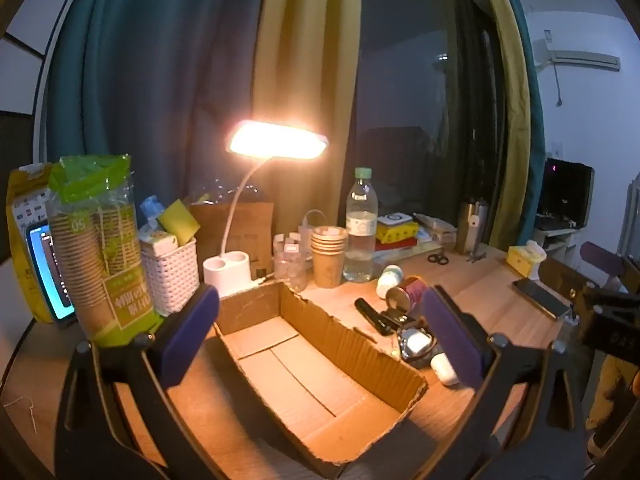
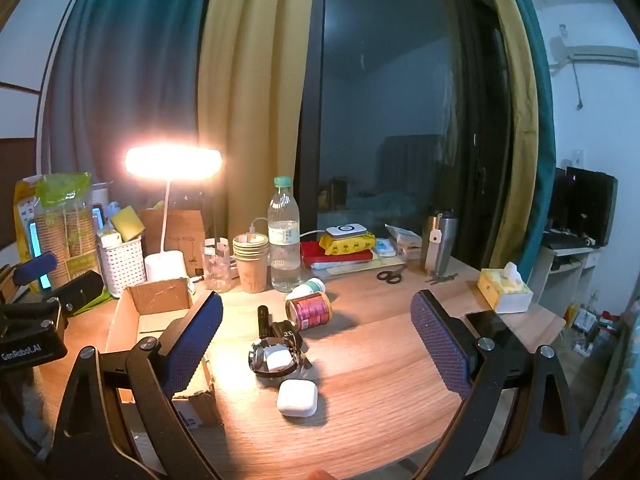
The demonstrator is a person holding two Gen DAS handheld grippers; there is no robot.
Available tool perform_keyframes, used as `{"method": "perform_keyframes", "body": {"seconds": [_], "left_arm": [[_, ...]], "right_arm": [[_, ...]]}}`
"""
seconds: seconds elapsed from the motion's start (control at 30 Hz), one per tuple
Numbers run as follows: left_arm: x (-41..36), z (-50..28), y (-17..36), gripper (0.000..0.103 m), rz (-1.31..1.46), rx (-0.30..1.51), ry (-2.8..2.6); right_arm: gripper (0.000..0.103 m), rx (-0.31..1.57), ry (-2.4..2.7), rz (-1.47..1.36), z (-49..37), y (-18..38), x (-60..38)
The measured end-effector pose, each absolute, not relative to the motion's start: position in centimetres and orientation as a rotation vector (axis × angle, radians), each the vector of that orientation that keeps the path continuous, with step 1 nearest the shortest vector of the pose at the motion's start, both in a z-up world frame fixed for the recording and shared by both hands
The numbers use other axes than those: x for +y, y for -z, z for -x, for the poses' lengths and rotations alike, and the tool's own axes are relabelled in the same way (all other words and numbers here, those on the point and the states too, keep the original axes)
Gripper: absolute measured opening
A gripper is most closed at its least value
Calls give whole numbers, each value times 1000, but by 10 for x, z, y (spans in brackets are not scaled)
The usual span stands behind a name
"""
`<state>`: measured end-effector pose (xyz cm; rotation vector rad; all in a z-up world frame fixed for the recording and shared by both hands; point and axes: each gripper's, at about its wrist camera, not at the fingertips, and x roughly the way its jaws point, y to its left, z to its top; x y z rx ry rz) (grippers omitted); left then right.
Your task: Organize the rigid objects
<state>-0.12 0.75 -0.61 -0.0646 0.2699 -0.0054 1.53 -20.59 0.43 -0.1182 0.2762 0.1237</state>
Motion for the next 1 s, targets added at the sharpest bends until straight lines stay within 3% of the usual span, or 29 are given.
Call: {"method": "perform_keyframes", "body": {"seconds": [1.0], "left_arm": [[9,2,9,102,59,266,3]], "right_arm": [[97,290,-135,117,-17,9,-205]]}}
